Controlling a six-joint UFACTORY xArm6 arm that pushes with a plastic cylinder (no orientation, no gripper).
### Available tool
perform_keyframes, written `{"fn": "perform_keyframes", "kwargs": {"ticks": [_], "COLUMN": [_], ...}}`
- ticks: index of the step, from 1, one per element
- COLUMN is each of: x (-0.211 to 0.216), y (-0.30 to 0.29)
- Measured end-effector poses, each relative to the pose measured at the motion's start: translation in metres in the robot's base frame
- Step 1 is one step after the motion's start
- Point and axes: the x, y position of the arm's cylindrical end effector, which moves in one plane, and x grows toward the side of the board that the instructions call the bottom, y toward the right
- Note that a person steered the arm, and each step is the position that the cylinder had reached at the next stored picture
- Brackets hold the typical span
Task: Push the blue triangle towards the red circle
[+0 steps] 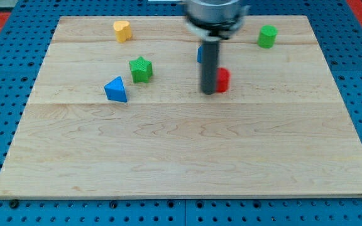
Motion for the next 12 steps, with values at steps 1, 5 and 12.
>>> {"fn": "perform_keyframes", "kwargs": {"ticks": [1,5,12], "x": [0.011,-0.031,0.015], "y": [-0.037,0.02,-0.18]}}
